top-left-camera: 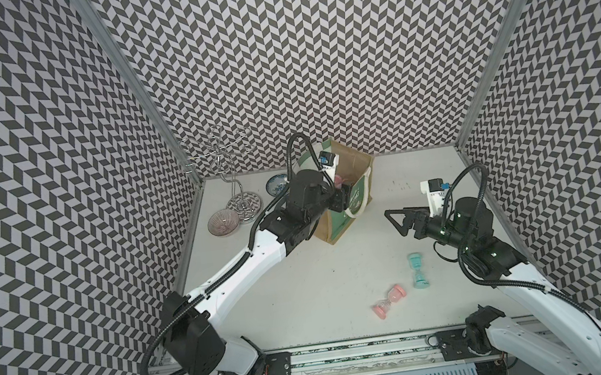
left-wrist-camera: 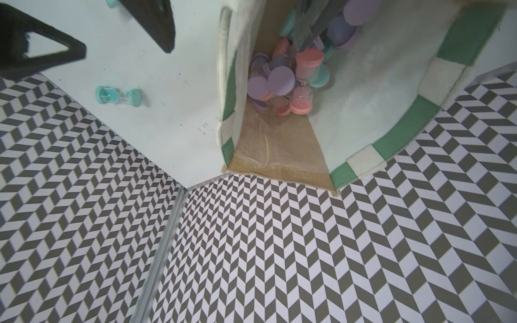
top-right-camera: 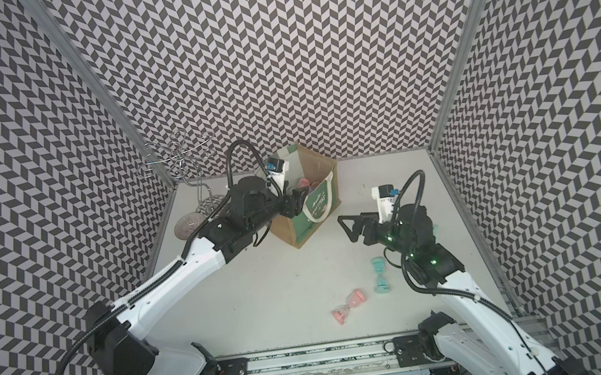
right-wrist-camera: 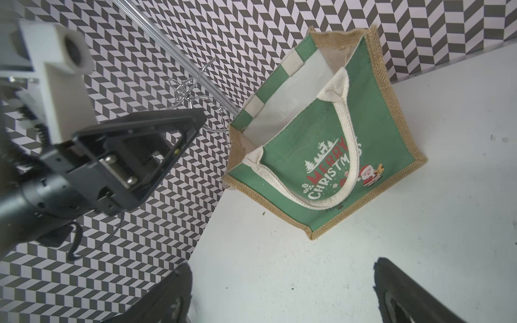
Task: Put the hourglass into the canvas bag
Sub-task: Place the hourglass in the canvas bag, then pick up the hourglass from the center of the board.
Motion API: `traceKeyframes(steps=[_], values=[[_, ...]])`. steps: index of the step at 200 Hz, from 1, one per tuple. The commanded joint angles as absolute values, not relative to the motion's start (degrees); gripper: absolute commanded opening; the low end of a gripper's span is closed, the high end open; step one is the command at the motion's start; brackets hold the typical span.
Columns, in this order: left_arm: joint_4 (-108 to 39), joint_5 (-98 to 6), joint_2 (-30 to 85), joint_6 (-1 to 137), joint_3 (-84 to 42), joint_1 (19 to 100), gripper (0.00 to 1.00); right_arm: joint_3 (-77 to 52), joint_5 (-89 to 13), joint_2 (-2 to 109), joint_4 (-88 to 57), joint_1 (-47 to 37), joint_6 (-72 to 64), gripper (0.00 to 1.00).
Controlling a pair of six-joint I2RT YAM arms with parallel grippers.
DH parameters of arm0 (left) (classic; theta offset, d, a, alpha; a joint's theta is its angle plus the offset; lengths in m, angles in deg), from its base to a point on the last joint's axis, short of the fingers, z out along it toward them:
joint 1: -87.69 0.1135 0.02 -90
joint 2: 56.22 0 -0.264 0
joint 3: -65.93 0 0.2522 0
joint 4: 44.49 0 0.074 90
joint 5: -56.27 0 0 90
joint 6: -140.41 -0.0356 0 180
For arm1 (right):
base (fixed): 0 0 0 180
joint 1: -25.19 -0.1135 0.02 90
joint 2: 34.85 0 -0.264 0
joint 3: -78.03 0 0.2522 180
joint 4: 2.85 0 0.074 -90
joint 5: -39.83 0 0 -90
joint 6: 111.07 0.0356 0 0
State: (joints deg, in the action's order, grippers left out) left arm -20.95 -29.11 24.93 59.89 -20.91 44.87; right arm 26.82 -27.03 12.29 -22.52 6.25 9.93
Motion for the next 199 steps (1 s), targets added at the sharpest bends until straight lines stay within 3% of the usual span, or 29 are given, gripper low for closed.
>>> traceKeyframes(steps=[1, 60, 103, 199], values=[[-21.1, -27.8, 19.9, 66.0, -16.0, 42.0, 0.69, 27.4, -28.9, 9.8, -26.6, 6.5, 9.7, 0.99], [-17.0, -26.4, 16.6, 75.7, -6.5, 32.5, 0.71, 32.3, -29.7, 5.3, -31.6, 6.5, 10.0, 0.99], [-17.8, -31.9, 18.7, 78.6, 0.7, 27.4, 0.72, 34.9, -31.4, 2.2, -36.0, 6.5, 11.2, 0.99], [-16.8, -36.9, 27.3, 81.5, 3.3, 17.5, 0.71, 39.8, -31.3, -1.0, -39.3, 6.5, 13.1, 0.99]])
